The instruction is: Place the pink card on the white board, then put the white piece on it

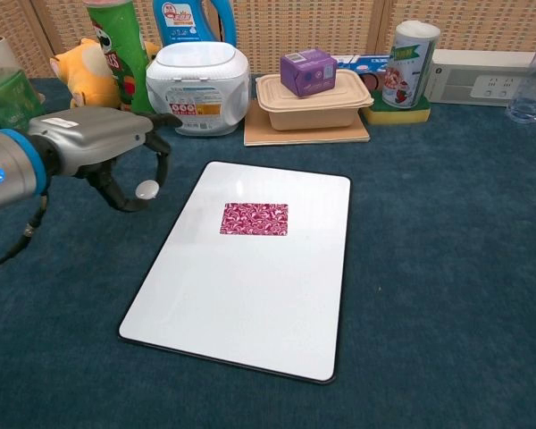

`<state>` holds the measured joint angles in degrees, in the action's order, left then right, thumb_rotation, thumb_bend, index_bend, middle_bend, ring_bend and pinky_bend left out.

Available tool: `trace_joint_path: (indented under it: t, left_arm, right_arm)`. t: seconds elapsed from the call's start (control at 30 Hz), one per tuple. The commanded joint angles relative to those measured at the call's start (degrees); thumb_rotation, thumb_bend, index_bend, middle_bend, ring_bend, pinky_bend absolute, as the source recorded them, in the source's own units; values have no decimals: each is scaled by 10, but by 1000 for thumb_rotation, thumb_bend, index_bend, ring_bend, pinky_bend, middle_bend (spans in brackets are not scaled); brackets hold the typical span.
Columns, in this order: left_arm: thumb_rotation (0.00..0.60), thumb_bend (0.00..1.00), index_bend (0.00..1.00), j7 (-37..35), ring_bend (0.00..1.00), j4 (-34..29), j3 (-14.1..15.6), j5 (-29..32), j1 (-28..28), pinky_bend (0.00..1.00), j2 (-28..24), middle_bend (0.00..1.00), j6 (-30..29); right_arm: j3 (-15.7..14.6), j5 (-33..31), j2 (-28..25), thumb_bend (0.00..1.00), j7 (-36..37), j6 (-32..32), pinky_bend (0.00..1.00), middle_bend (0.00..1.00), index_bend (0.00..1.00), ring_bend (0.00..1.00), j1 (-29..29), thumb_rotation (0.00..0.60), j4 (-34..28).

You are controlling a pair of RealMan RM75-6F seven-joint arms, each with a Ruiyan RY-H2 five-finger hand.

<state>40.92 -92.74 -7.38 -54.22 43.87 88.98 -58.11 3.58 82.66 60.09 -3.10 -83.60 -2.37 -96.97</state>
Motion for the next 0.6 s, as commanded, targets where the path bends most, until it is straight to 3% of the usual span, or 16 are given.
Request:
trace_joint_path:
  t: [0.03,0.33,0.6]
  left_arm:
    - [600,288,520,45,0,9,-23,44,39,58,41,0,13]
    - [600,282,521,126,0,49,-42,130,102,58,115,0,3]
    - [600,280,522,148,0,82,-50,173,134,58,153,0,-4]
  right_arm:
    - [1,-1,-3,0,6,0,0,0,66,0,0,600,0]
    - [2,-3,-13,0,29,4,0,0,66,0,0,600,-1]
    - [2,-1,-21,0,45,5,0,0,66,0,0,600,-2]
